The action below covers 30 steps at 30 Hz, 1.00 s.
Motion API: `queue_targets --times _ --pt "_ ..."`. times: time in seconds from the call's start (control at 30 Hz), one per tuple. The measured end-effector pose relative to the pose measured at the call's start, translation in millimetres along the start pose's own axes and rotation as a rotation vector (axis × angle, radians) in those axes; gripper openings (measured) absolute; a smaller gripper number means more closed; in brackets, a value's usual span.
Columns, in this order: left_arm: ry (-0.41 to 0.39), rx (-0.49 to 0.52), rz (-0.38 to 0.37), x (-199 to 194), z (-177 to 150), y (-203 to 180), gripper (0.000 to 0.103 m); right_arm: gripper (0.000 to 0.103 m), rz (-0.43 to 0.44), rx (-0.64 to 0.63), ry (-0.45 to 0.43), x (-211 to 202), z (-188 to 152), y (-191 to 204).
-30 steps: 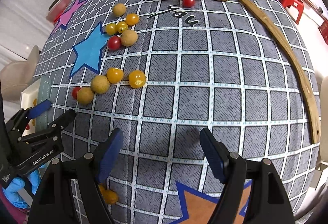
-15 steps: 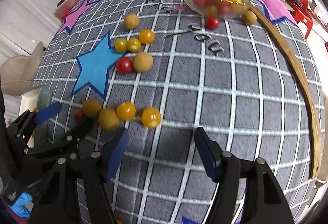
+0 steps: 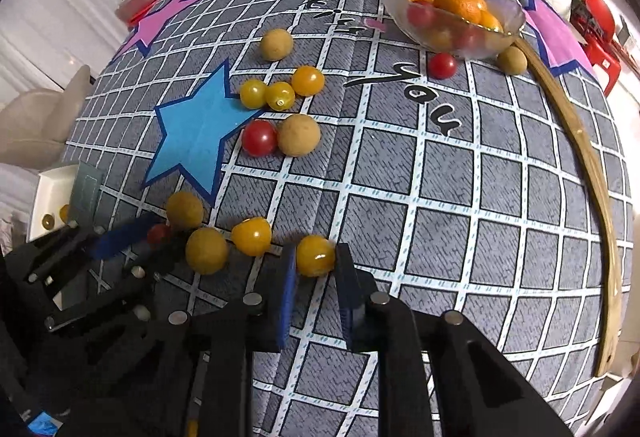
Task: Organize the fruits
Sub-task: 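Return both tools to the table and grasp a red tomato with the left tool, then grasp a yellow tomato with the right tool while the left tool holds its red tomato, then carry both tomatoes into the cream tray and open both tools to release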
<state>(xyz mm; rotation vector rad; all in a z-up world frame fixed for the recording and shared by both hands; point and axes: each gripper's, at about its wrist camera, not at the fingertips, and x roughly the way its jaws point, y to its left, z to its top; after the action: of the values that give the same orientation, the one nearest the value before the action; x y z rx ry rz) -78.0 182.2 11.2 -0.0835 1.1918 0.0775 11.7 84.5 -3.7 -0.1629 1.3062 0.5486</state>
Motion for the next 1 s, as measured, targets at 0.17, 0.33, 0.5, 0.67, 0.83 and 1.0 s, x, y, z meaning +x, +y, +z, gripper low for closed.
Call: queue_targets --times 0.17,0.33,0.5,0.67,0.83,1.0 --pt "0.012 -0.035 -0.048 -9 -6 7 0.019 0.021 0.07 0.1 0.019 -5 -11 -14" --pt "0.008 -0.087 -0.067 -27 -14 22 0.019 0.021 0.093 0.12 0.039 -14 -25 -17" --pt "-0.007 -0.128 -0.056 -47 -25 39 0.019 0.021 0.119 0.135 0.05 -25 -35 -8" --pt "-0.011 -0.152 -0.03 -62 -41 54 0.019 0.021 0.143 0.107 0.054 -36 -39 15" --pt "-0.008 -0.196 0.002 -79 -68 76 0.019 0.021 0.172 0.052 0.065 -40 -41 49" --pt "0.005 -0.257 0.039 -89 -96 104 0.019 0.021 0.208 -0.029 0.092 -36 -40 97"
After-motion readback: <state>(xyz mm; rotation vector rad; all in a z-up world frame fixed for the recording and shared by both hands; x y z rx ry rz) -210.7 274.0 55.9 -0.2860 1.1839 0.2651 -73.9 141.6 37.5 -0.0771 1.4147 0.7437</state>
